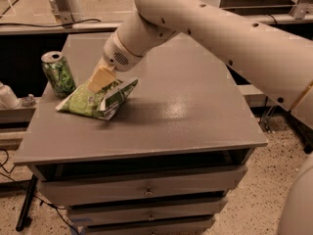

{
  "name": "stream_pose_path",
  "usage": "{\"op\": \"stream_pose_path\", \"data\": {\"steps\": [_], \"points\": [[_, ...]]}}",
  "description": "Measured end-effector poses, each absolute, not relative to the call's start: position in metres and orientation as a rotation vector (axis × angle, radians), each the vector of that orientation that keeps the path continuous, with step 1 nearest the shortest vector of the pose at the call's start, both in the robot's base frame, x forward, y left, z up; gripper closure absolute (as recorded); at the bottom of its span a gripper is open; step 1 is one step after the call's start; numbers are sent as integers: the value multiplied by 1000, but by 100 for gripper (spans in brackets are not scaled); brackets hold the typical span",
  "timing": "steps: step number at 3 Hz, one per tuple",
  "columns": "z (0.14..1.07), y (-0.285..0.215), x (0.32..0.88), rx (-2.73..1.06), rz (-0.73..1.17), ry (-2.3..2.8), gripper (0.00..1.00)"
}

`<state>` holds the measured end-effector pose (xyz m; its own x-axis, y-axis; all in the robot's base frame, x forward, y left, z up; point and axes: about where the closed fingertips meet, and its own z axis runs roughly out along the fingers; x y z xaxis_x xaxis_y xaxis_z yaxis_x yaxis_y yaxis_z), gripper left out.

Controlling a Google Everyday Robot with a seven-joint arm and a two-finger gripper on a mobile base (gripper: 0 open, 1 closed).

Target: Move green jalapeno chip bag near green can

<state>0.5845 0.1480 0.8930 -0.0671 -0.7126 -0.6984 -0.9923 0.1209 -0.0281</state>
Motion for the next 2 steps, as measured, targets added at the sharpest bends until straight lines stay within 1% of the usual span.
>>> {"op": "stream_pose_path", "data": {"steps": [1, 2], "points": [[894, 152, 580, -1678, 640, 1826, 0], [894, 152, 580, -1678, 640, 1826, 0]]}}
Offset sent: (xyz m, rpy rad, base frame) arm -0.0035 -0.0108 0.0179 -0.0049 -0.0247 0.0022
